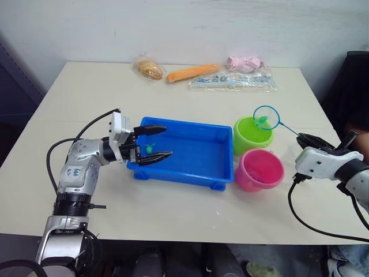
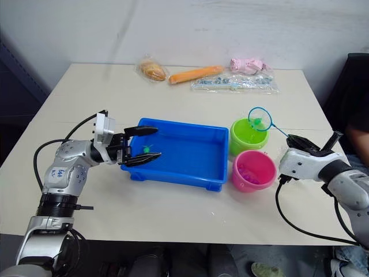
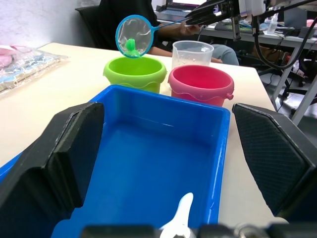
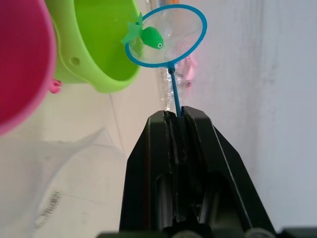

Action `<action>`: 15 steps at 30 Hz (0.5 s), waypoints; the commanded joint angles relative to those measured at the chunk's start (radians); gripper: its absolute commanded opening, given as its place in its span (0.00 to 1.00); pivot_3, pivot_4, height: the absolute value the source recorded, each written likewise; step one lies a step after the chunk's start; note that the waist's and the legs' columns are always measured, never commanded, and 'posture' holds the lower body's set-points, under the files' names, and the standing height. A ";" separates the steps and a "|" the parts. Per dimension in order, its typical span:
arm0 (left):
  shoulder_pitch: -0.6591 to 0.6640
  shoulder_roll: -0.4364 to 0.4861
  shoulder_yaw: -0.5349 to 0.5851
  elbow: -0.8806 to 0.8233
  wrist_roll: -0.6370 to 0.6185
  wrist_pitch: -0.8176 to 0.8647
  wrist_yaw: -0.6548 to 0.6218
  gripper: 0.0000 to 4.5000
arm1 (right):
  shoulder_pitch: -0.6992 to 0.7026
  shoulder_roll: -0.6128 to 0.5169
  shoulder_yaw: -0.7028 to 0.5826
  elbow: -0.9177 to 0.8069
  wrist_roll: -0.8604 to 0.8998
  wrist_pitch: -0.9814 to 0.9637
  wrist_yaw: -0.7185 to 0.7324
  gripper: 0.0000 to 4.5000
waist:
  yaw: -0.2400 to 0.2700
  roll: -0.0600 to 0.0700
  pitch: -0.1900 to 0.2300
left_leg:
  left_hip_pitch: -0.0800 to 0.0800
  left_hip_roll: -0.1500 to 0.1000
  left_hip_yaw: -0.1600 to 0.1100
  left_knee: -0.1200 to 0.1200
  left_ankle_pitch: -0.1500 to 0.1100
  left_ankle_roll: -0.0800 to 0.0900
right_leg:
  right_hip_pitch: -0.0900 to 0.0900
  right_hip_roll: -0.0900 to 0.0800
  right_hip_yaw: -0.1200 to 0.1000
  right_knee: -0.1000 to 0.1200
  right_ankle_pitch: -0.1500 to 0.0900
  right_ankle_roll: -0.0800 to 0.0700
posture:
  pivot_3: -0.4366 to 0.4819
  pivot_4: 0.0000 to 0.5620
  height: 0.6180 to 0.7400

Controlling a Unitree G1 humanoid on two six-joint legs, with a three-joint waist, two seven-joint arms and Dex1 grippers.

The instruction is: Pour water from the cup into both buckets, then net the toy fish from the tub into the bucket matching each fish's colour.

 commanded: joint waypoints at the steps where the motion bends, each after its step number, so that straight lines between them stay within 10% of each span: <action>1: 0.003 -0.002 0.015 -0.035 -0.005 -0.025 0.004 0.99 | 0.025 0.004 -0.012 -0.003 -0.100 -0.069 -0.082 0.00 | 0.000 0.000 0.000 | 0.000 0.000 0.000 0.000 0.000 0.000 | 0.000 0.000 0.000 0.000 0.000 0.000 | 0.48 0.27 1.00; 15: 0.007 -0.028 0.016 -0.032 -0.011 -0.039 0.016 0.99 | 0.096 0.079 -0.014 -0.017 -0.383 -0.131 -0.310 0.00 | -0.003 0.000 0.000 | 0.002 -0.001 0.001 0.000 0.001 -0.002 | 0.001 0.001 0.001 0.001 0.000 0.000 | 0.48 0.27 1.00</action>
